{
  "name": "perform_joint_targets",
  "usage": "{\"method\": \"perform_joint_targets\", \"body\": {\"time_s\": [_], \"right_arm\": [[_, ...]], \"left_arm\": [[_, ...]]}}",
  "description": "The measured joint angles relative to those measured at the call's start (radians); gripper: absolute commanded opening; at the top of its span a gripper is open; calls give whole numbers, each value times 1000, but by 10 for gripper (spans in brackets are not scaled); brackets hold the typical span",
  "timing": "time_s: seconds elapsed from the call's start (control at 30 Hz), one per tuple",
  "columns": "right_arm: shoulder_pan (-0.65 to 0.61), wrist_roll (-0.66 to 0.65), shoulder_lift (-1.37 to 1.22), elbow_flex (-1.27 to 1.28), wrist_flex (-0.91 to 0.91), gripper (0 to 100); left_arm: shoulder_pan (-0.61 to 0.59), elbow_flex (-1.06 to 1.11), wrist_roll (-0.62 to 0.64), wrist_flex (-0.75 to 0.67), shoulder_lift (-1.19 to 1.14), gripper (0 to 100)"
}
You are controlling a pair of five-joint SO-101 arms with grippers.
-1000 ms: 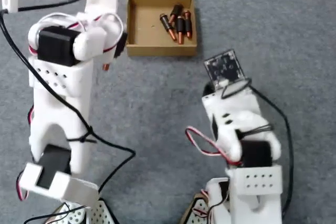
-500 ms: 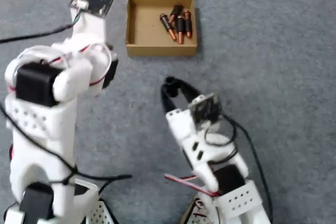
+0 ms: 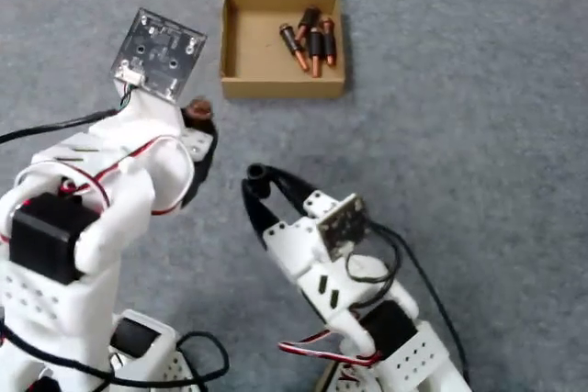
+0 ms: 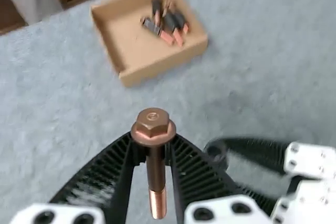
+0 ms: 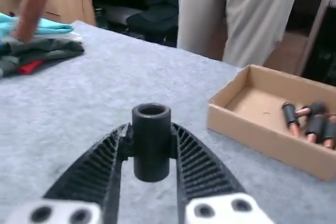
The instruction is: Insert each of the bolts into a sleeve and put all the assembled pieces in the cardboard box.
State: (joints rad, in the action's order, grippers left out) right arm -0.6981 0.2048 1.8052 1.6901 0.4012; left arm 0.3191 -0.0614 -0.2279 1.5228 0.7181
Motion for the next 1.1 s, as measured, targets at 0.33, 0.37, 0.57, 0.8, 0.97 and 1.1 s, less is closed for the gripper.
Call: {"method": "perform_joint_targets", "body": {"time_s": [0.33, 0.37, 0.57, 0.8, 0.97, 1.1], "right_arm": [[-5, 37, 0, 0, 100, 44], [-5, 40, 0, 0, 120, 44], [-5, 121, 0, 0, 184, 44], [-5, 129, 0, 0, 184, 44], [-31, 106, 0, 0, 181, 44], [-86, 44, 0, 0, 117, 36]], "left_arm": [[6, 209, 130, -265, 52, 16], [6, 259, 132, -305, 80, 16], [6, 620, 133, -578, 313, 19], [6, 779, 133, -658, 436, 19], [71, 796, 133, -661, 446, 19], [123, 796, 133, -661, 453, 19]]}}
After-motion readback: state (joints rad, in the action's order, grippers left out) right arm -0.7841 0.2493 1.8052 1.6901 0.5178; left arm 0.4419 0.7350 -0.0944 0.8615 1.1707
